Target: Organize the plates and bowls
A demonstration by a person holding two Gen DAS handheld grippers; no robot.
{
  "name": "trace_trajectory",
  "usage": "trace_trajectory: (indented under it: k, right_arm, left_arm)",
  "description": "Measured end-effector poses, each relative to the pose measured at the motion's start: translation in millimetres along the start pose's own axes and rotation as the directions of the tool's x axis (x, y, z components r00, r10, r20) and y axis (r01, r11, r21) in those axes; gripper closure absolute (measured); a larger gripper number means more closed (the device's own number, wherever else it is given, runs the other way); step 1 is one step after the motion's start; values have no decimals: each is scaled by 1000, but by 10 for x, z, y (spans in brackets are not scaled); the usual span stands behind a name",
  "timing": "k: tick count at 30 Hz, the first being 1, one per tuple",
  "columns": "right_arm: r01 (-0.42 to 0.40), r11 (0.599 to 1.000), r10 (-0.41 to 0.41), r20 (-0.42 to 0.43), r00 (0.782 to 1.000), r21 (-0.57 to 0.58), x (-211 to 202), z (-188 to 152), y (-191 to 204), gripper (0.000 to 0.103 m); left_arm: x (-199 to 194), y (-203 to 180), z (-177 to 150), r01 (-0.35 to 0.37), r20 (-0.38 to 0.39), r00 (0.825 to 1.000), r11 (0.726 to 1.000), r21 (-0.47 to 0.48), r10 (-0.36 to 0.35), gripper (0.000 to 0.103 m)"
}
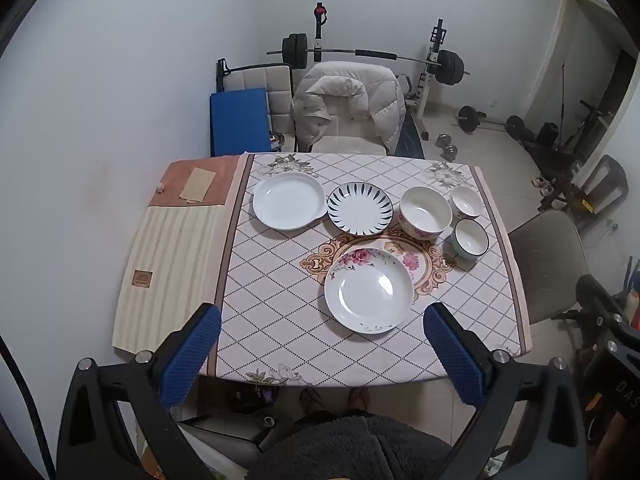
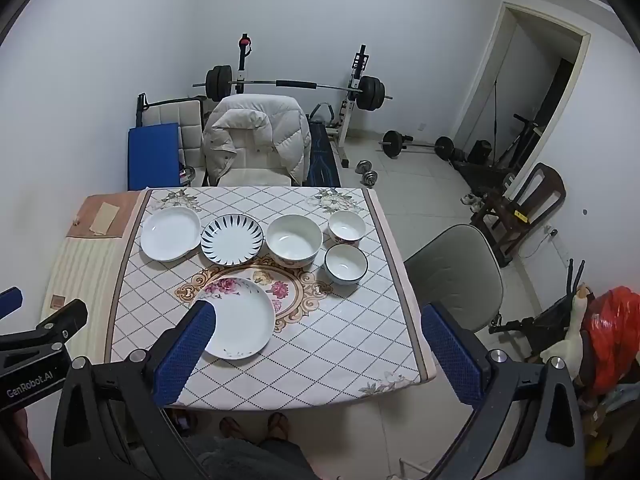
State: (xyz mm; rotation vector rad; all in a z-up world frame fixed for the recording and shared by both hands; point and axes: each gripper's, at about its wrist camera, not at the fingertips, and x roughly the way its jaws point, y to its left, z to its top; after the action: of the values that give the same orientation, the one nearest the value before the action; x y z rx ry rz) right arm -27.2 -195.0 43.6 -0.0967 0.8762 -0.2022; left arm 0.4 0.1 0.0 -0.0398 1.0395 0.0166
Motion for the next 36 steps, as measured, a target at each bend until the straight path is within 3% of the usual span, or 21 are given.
trace_trajectory:
  k: [36]
  right_arm:
    - [-4,1000,4,14,1000,-12,-150,75,49,0]
  left_arm:
    - [-101,-30,-18,-22,47,999,1000,7,22,0]
